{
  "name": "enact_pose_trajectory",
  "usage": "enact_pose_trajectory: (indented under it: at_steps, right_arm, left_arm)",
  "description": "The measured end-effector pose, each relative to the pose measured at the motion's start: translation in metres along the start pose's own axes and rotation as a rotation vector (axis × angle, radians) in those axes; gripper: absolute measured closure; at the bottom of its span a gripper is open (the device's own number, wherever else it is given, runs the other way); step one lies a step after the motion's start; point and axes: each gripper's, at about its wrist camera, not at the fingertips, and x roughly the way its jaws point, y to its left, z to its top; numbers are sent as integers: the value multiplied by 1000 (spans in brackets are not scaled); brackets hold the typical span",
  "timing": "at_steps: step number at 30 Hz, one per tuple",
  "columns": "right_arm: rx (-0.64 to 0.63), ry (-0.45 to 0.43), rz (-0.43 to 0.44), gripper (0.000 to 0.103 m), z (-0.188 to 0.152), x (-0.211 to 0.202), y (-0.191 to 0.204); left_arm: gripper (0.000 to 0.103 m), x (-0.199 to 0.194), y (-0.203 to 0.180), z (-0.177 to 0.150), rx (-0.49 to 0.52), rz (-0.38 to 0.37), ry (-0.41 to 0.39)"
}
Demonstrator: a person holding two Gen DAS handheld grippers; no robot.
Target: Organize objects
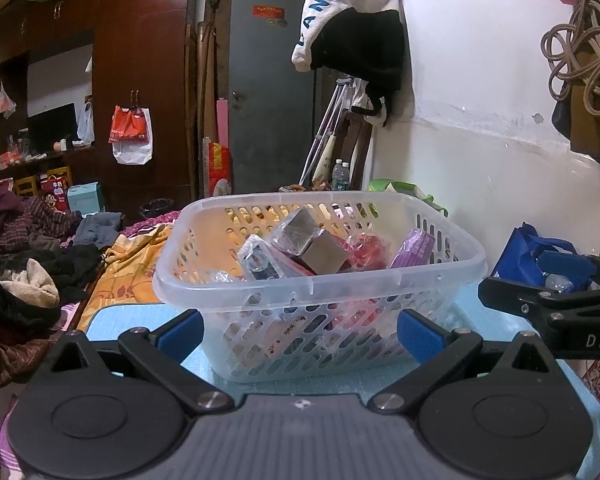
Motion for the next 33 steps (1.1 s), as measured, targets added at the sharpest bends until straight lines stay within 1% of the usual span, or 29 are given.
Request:
enact_pose_trajectory:
  at_steps: [9,33]
  right_arm:
    - [-1,1,2,0,0,1,2]
    - [-1,-2,2,0,0,1,2]
  left_arm:
    - [0,1,0,-1,-3,-11,5]
    - [0,2,-3,0,-1,-10,5]
